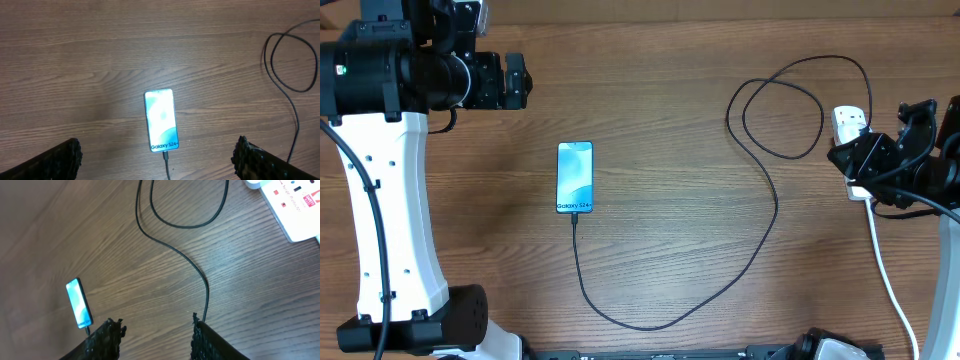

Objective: Plug charger to phone and switch on socket
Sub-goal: 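Move the right gripper right to the white power strip's switch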

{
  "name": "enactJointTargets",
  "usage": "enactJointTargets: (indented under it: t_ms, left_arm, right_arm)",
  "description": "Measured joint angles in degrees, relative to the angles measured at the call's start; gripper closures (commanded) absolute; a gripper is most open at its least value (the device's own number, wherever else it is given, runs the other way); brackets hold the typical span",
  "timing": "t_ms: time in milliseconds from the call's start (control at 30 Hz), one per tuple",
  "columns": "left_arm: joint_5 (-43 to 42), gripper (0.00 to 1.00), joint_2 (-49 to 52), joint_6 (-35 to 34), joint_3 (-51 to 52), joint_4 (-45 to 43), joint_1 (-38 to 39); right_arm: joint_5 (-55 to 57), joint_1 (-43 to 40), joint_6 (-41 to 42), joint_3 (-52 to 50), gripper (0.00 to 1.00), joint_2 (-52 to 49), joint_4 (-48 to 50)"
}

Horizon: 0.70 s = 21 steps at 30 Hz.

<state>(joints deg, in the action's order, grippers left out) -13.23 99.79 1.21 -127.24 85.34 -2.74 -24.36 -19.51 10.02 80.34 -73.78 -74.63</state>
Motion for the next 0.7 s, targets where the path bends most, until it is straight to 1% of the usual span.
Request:
enactJointTargets:
  t_ms: [200,300,533,700]
  left_arm:
    - [0.0,0.0,0.0,0.0,0.0,0.0,0.0]
    - [0.0,0.0,0.0,0.0,0.0,0.0,0.0]
    - [0.0,0.0,0.0,0.0,0.0,0.0,0.0]
    - [0.0,0.0,0.0,0.0,0.0,0.0,0.0]
  right_arm:
    - [0.3,0.0,1.8,0.0,0.49,0.0,1.1]
    - [0.4,0.0,2.4,0.0,0.51,-0.4,1.8]
    - [-1.2,-1.2,3.6,0.0,0.69,-6.0,4.9]
    - [-5.7,-6.9,3.8,0.0,0.77,-9.7,7.3]
